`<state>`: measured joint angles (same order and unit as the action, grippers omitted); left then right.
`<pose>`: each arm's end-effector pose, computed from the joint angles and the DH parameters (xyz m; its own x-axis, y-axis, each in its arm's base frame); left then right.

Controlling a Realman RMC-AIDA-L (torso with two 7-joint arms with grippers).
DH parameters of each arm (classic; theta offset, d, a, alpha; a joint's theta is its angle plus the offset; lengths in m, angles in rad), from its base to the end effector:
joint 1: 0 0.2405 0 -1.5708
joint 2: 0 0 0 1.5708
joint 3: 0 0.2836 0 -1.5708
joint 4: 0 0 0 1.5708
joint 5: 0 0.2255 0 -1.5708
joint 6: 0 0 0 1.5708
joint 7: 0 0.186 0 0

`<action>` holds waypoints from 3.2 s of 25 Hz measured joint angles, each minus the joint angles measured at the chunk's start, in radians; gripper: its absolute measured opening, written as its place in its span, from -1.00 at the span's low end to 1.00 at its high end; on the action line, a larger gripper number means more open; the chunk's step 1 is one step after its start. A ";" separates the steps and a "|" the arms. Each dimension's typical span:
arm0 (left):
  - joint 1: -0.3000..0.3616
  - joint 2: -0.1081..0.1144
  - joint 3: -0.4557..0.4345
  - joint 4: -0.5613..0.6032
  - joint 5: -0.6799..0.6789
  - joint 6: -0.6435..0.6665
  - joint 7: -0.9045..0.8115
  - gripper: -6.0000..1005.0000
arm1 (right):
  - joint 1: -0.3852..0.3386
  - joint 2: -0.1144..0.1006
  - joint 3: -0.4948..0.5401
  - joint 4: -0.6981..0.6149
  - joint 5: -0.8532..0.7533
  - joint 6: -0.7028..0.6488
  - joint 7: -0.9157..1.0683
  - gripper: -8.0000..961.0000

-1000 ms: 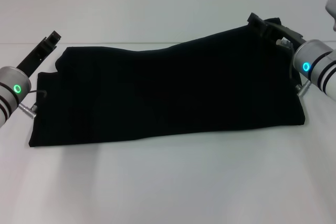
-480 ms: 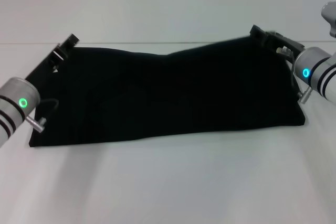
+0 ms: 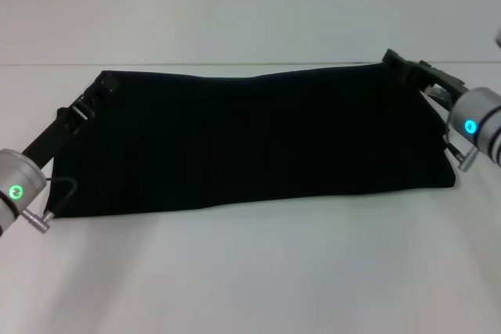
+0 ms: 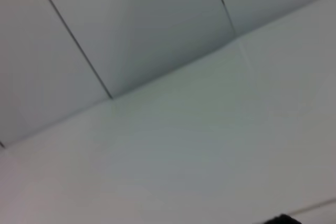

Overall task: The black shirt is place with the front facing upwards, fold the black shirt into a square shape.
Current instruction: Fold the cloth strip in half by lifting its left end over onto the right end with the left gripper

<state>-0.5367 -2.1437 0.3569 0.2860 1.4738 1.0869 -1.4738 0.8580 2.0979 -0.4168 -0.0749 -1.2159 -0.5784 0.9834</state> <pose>-0.3392 0.4225 -0.0398 -0.0109 0.3285 0.9444 0.9786 -0.1907 0.0776 0.2947 0.5137 -0.0750 0.3360 -0.3827 -0.8606 -0.9410 -0.0979 -0.3238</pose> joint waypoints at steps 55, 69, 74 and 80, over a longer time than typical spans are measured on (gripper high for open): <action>0.216 0.176 0.221 0.199 0.417 0.112 -1.050 0.75 | -0.226 0.005 -0.671 -0.143 -0.304 -0.622 -0.128 0.56; 0.125 0.173 0.235 0.174 0.461 0.042 -1.040 0.74 | -0.230 0.005 -0.671 -0.143 -0.300 -0.626 -0.125 0.56; 0.119 0.173 0.244 0.177 0.472 0.032 -1.034 0.74 | -0.232 0.005 -0.671 -0.143 -0.299 -0.626 -0.122 0.56; 0.117 0.161 0.263 0.210 0.494 0.008 -1.005 0.50 | -0.232 0.005 -0.663 -0.141 -0.295 -0.631 -0.123 0.56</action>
<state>-0.4195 -1.9825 0.6195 0.4960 1.9674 1.0950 -2.4792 0.6259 2.1030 -1.0803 -0.2163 -1.5109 -1.2095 0.8607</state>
